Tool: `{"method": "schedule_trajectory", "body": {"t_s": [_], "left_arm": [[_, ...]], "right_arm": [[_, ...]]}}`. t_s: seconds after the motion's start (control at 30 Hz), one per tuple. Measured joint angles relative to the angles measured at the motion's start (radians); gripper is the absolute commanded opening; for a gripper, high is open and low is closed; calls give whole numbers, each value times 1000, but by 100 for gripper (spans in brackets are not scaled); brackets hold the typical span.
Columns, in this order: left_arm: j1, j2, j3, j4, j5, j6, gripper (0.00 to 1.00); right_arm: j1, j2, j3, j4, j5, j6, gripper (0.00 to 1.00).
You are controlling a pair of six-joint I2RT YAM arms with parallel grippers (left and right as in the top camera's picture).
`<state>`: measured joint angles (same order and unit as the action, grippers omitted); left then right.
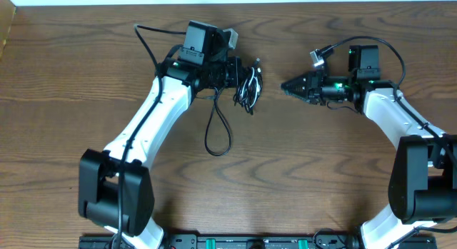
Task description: Untangle cables
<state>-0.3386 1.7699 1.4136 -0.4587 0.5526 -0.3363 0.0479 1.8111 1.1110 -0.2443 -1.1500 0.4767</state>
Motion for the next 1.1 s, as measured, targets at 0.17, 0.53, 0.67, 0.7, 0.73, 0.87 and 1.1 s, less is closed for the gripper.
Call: {"method": "schedule_trajectory", "body": {"t_s": [0.17, 0.53, 0.67, 0.7, 0.73, 0.87, 1.1], "left_arm": [[0, 32, -2, 23, 54, -26, 7], [-21, 32, -2, 36, 93, -34, 7], [-23, 32, -2, 36, 97, -34, 7], [-23, 32, -2, 36, 97, -34, 7], [-23, 32, -2, 36, 97, -34, 7], [-23, 32, -2, 36, 96, -34, 7], [-23, 32, -2, -50, -63, -34, 7]], "right_arm": [[44, 0, 0, 72, 21, 124, 46], [176, 0, 0, 156, 147, 363, 27], [201, 0, 0, 183, 188, 431, 16], [206, 0, 0, 185, 200, 444, 11], [210, 0, 0, 185, 209, 455, 3], [217, 0, 0, 185, 254, 478, 1], [211, 0, 0, 182, 291, 393, 1]]}}
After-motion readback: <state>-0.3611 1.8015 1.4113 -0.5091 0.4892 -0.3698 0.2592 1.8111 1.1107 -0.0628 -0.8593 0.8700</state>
